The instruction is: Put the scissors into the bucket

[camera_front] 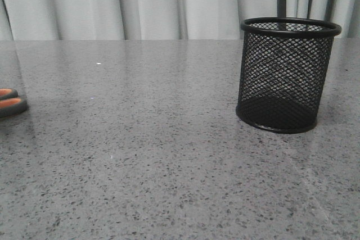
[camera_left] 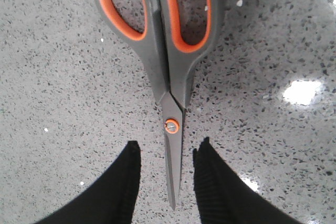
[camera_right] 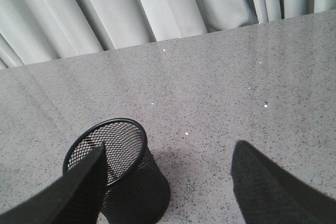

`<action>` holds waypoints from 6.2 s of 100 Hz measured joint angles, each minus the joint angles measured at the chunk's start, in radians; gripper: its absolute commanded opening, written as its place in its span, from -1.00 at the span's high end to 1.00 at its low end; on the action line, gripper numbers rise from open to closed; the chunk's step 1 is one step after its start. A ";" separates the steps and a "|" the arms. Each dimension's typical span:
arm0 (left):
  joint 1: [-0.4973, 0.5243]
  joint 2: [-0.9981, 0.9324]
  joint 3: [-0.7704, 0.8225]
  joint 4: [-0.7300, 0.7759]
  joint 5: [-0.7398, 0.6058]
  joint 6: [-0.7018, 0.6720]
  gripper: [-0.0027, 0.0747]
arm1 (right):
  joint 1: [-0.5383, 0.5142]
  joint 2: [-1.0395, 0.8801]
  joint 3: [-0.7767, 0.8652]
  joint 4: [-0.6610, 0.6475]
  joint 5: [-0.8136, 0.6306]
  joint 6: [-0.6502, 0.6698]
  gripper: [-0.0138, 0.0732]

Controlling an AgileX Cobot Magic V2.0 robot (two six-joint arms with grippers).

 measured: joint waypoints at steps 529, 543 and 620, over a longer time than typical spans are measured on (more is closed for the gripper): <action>-0.353 -0.434 0.003 -0.637 -0.783 0.333 -0.03 | 0.415 0.909 -0.611 0.902 0.110 -0.791 0.84; -0.353 -0.539 0.002 -0.651 -0.763 0.333 0.53 | 0.328 0.868 -0.635 0.872 0.207 -0.783 0.81; -0.353 -0.691 0.033 -0.653 -0.609 0.333 0.98 | 0.255 0.496 -0.844 -0.104 0.815 0.004 0.81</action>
